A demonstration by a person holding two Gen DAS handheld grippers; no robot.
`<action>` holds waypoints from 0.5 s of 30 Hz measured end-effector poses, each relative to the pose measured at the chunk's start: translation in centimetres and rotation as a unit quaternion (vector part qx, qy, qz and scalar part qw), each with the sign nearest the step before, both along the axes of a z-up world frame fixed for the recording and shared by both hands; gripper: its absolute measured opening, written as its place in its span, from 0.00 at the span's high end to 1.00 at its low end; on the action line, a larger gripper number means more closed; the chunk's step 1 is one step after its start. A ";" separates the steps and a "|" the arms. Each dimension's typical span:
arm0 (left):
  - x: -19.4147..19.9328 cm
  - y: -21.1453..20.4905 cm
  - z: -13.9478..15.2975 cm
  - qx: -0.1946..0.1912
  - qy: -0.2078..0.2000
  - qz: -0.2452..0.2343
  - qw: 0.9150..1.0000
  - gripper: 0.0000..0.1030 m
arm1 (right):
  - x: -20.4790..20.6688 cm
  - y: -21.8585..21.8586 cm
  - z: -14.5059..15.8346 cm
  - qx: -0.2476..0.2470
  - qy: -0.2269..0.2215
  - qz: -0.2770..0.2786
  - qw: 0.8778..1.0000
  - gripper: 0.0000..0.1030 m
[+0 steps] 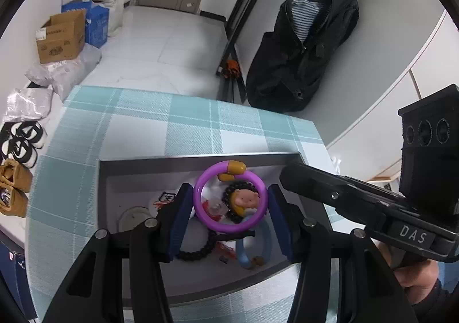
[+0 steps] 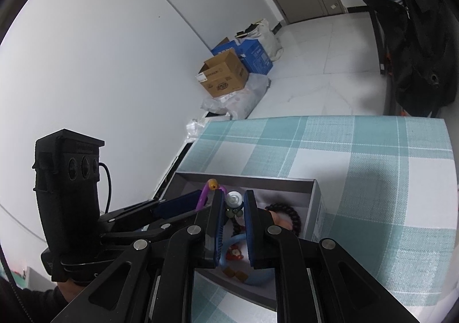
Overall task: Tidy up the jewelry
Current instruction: 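Open both grippers to release the purple ring and white figure into the box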
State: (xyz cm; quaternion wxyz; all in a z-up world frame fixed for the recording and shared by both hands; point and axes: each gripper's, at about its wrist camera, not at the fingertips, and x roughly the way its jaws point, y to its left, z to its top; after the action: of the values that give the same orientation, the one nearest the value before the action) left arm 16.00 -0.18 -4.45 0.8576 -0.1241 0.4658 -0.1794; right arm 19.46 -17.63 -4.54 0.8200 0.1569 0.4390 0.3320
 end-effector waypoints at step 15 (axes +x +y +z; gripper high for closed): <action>-0.7 -0.5 -0.2 0.007 0.011 -0.008 1.000 0.35 | -0.8 -1.4 1.0 0.006 -0.021 -0.036 0.999 0.69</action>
State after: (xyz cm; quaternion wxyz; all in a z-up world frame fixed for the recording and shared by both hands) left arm 15.28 -0.71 -4.65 0.8521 -0.1160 0.4771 -0.1812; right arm 18.67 -19.08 -3.52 0.8395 0.1706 0.4142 0.3077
